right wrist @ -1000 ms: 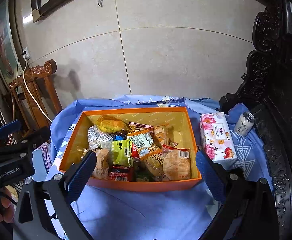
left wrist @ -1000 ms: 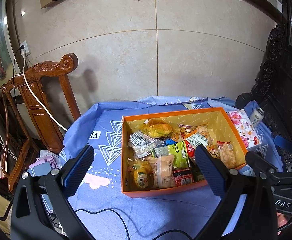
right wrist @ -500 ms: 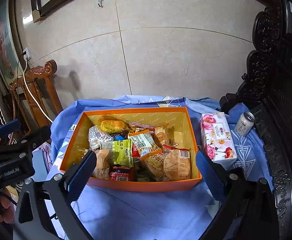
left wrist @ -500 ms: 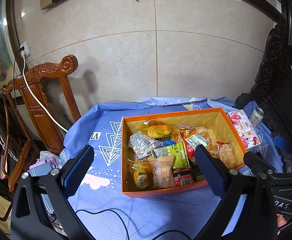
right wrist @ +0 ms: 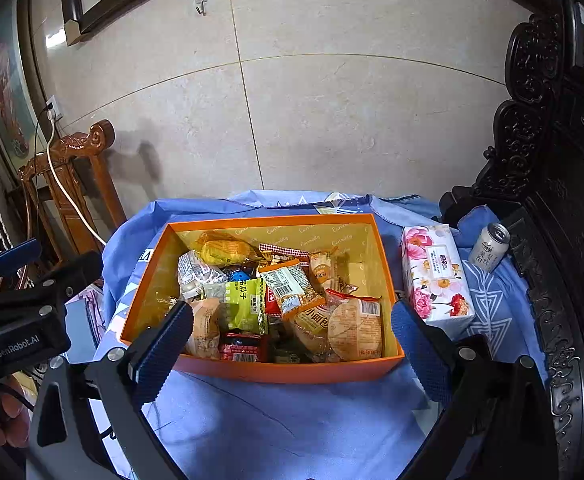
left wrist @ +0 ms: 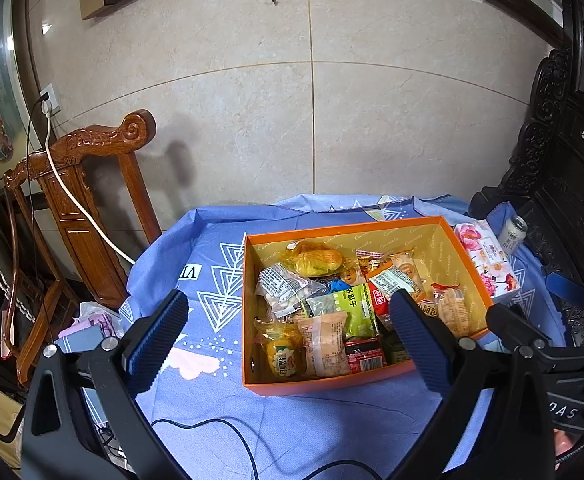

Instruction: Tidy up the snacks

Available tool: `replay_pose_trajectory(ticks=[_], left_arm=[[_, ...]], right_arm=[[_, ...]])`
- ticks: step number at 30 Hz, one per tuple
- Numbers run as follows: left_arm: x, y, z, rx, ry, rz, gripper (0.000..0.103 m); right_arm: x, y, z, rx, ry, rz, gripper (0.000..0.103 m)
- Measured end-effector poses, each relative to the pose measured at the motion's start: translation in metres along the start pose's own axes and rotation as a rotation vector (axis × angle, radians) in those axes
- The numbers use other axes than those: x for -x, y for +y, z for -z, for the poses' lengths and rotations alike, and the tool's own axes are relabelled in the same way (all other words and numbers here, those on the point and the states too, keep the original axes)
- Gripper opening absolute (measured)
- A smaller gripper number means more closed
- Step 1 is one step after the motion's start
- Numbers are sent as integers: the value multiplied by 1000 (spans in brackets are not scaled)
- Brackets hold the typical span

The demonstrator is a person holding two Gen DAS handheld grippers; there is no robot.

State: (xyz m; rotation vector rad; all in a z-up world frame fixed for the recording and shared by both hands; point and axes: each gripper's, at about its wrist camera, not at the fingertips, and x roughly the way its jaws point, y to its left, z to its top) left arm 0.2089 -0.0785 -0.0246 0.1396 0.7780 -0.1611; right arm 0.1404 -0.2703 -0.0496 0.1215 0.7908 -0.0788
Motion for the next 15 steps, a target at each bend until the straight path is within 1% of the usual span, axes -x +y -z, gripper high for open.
replay_pose_trajectory(ticks=[15], left_arm=[[2, -1, -2, -4, -4, 3, 99]], right_arm=[[-1, 0, 1, 1, 2, 0, 100]])
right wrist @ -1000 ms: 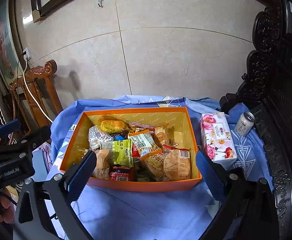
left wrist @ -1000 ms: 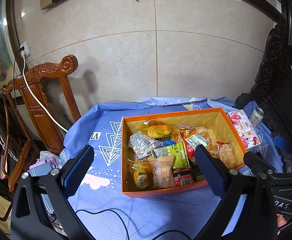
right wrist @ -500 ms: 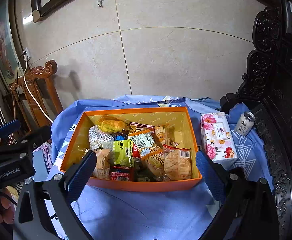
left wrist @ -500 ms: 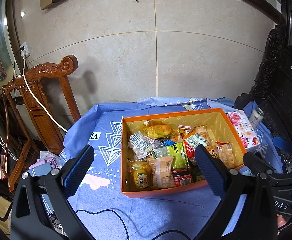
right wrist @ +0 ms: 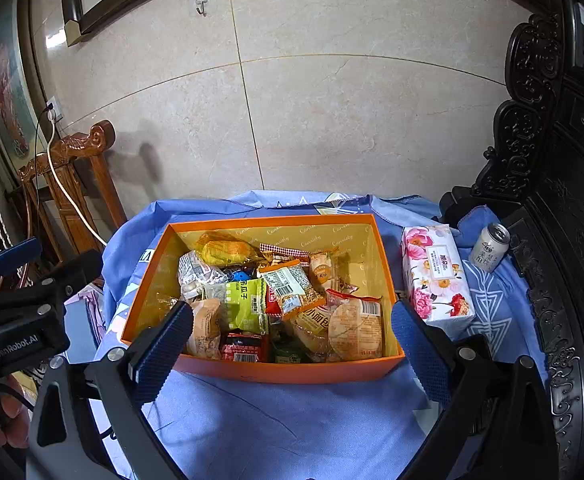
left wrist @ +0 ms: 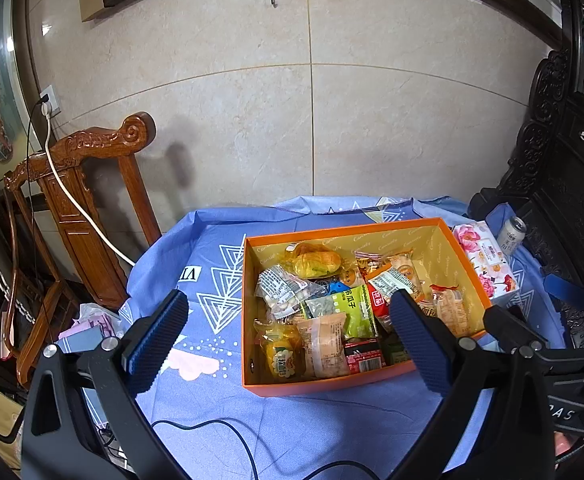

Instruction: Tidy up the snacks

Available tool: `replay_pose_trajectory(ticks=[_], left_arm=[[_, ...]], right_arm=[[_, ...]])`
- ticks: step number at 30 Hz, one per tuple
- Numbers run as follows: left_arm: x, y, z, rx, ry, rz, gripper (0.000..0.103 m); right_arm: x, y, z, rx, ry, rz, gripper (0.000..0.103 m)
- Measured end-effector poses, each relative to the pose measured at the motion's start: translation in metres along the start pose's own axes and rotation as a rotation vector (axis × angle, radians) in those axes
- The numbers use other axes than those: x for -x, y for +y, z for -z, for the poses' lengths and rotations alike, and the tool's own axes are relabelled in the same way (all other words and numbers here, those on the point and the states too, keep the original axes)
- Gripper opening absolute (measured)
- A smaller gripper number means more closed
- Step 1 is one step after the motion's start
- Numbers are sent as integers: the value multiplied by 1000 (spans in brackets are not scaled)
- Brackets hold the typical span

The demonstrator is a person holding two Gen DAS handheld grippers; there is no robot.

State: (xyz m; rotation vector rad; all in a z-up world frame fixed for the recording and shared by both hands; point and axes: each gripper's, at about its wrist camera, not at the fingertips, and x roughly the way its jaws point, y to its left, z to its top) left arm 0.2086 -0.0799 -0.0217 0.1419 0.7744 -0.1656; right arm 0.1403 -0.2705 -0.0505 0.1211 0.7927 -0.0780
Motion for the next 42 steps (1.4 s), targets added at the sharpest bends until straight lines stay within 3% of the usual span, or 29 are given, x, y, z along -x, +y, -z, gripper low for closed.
replay_pose_trajectory(ticks=[42], left_arm=[[2, -2, -4, -1, -6, 2, 99]], right_arm=[[0, 2, 0, -6, -1, -4, 100]])
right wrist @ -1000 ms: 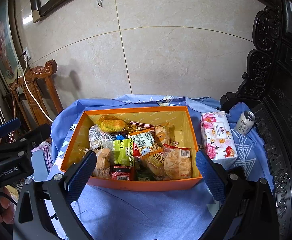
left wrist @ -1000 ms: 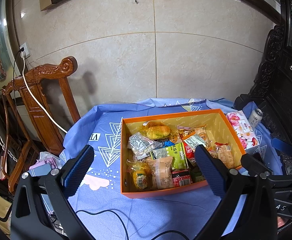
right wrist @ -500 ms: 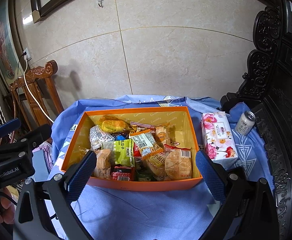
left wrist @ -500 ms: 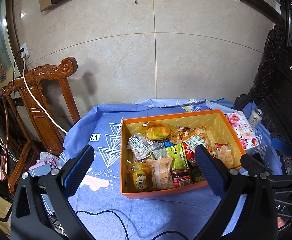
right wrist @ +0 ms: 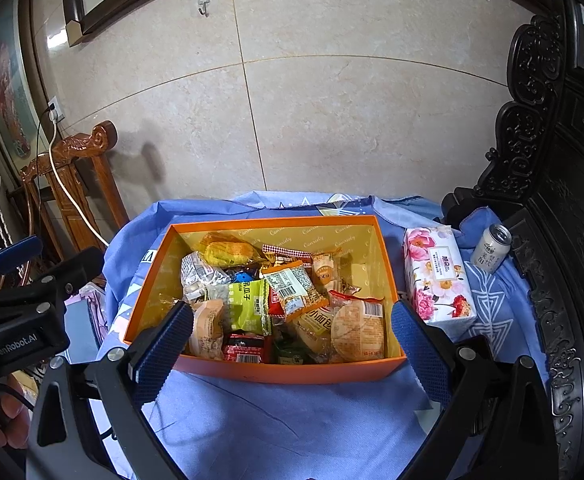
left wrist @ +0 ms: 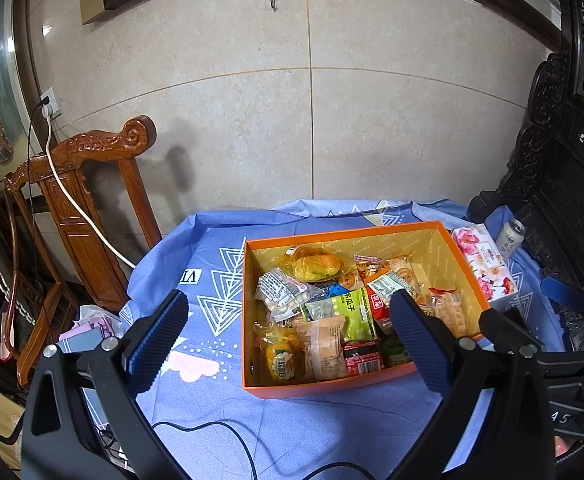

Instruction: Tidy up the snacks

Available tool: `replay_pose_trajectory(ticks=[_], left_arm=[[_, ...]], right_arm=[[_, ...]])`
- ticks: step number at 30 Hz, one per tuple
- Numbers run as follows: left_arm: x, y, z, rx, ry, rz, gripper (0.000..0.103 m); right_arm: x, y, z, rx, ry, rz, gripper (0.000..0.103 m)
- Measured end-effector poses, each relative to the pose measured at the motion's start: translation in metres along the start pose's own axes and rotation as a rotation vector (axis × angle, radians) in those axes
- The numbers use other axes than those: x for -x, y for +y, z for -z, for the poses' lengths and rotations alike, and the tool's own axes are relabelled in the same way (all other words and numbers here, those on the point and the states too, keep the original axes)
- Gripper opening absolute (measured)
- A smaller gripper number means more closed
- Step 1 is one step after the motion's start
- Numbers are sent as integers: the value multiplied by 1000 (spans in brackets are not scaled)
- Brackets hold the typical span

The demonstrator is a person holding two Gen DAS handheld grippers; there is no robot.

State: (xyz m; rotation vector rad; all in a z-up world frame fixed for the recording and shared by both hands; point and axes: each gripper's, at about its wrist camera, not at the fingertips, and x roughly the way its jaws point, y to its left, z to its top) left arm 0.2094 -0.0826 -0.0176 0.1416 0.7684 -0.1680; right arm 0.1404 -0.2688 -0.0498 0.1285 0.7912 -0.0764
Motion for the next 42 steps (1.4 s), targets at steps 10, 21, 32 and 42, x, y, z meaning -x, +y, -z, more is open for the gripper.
replay_pose_trajectory(ticks=[10, 21, 32, 42], left_arm=[[1, 0, 0, 1, 0, 1, 99], [2, 0, -1, 1, -2, 5, 99], [2, 1, 2, 5, -2, 3, 99], [4, 2, 3, 14, -4, 1, 99]], right_arm=[[0, 1, 0, -1, 0, 0, 100], [1, 0, 0, -1, -1, 0, 100], [1, 0, -1, -2, 0, -2, 100], [2, 0, -1, 0, -1, -2, 100]])
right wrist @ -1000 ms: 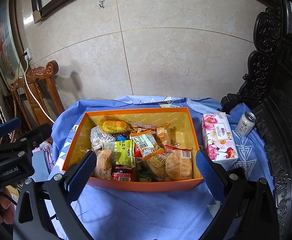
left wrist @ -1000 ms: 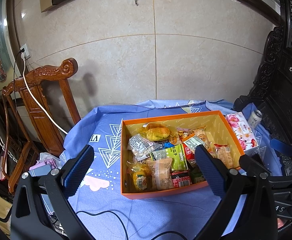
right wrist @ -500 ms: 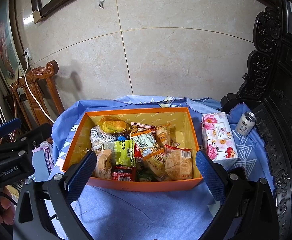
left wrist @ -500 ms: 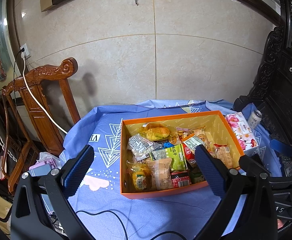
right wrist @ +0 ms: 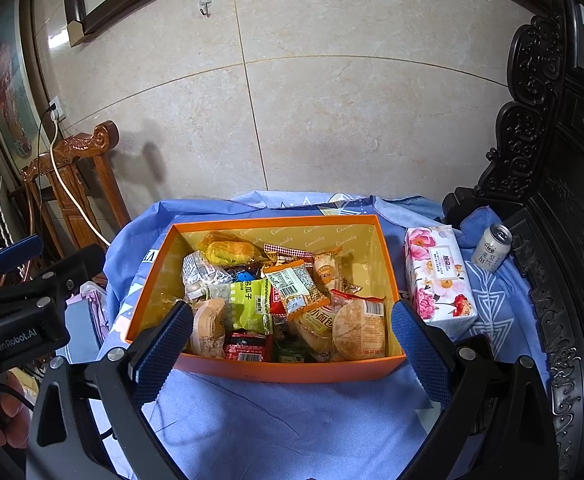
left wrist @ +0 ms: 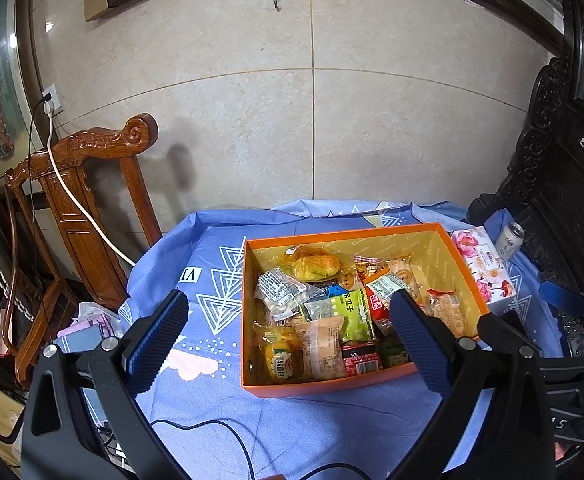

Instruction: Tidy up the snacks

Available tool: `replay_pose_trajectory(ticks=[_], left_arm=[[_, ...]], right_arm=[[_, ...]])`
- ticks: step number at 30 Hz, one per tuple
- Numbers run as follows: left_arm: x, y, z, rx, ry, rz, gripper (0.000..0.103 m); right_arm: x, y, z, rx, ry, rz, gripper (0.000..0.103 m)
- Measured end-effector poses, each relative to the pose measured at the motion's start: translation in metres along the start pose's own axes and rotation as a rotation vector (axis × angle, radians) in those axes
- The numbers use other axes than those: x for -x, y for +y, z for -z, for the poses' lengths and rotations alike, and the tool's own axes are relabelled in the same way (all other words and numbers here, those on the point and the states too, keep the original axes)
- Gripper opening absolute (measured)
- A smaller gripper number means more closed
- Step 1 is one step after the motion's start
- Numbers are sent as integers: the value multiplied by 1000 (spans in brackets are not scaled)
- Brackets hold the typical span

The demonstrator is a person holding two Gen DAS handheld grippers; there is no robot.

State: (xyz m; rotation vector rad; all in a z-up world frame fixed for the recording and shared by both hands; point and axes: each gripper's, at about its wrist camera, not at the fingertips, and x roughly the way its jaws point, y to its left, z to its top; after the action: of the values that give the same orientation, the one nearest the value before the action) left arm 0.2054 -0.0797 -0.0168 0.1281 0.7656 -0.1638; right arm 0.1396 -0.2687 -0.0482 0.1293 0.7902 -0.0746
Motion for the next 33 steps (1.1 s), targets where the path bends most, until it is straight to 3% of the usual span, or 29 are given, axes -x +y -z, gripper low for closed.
replay_pose_trajectory(ticks=[5, 17, 22, 33], left_arm=[[2, 0, 0, 6, -6, 16, 99], [3, 1, 0, 42, -23, -38, 99], [3, 5, -2, 71, -6, -3, 99], [2, 6, -2, 85, 9, -13, 99]], right_arm=[[0, 0, 0, 0, 1, 0, 100], [0, 0, 1, 0, -2, -1, 100], [0, 0, 1, 1, -4, -1, 100], [1, 1, 1, 0, -4, -2, 100]])
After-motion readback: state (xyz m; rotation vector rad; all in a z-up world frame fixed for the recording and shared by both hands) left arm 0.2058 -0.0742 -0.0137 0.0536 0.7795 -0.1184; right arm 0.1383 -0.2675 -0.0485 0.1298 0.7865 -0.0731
